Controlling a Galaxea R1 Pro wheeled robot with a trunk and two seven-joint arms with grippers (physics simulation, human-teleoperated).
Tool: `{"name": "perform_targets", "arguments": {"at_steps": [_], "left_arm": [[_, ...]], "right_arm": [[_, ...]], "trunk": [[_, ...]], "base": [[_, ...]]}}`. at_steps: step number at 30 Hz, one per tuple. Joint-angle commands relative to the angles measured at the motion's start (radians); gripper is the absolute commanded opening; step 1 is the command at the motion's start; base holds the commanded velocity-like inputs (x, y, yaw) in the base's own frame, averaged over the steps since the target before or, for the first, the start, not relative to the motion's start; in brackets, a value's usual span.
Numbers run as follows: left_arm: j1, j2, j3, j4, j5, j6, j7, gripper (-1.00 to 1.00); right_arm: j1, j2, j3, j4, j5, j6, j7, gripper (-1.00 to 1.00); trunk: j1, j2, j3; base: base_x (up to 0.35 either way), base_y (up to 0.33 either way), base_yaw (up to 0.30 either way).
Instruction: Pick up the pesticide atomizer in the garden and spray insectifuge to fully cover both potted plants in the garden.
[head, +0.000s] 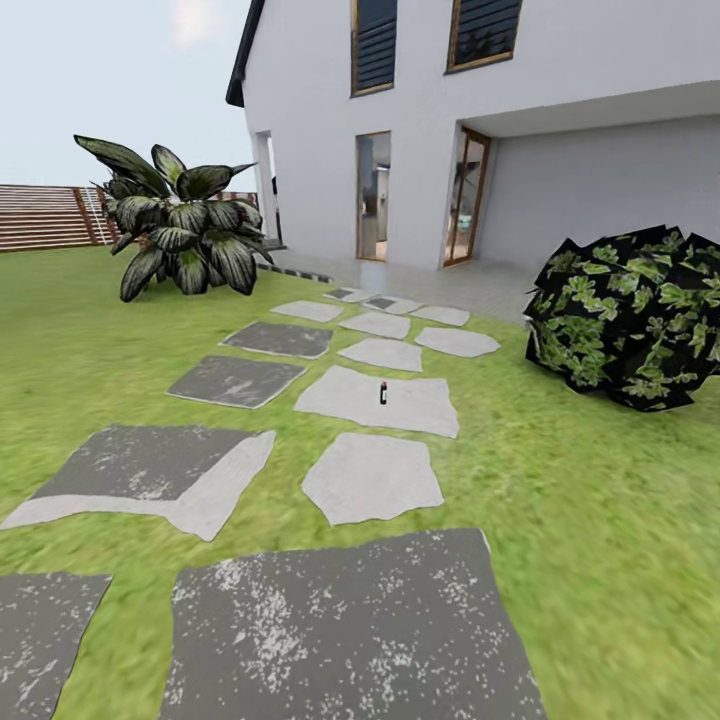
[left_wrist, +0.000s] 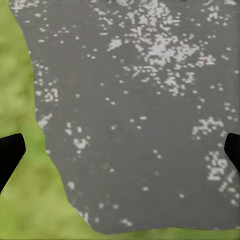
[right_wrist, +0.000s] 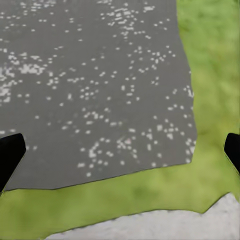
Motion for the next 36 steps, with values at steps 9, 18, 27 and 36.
{"name": "perform_targets", "arguments": {"at_steps": [9, 18, 27, 36], "left_arm": [[-0.001, -0.001, 0.002, 0.001, -0.001, -0.003, 0.001, 1.0], [-0.001, 0.0, 0.002, 0.001, -0.001, -0.004, 0.001, 1.0], [-0.001, 0.0, 0.002, 0.0, 0.0, -0.004, 0.001, 1.0], [-0.001, -0.001, 0.002, 0.0, 0.0, -0.004, 0.001, 1.0]], "right_arm": [[-0.001, 0.001, 0.0, 0.001, 0.0, -0.003, 0.0, 1.0], [-0.001, 0.001, 0.0, 0.001, 0.0, -0.003, 0.0, 1.0], [-0.001, 0.001, 0.0, 0.001, 0.0, -0.003, 0.0, 1.0], [-0.001, 0.001, 0.0, 0.001, 0.0, -0.003, 0.0, 1.0]], "trunk": [[0.0, 0.0, -0.001], [0.0, 0.0, -0.001], [0.0, 0.0, -0.001], [0.0, 0.0, -0.001]], "base": [[0.337, 0.0, -0.001], [0.337, 0.0, -0.085], [0.337, 0.007, -0.279], [0.326, 0.121, -0.233]]}}
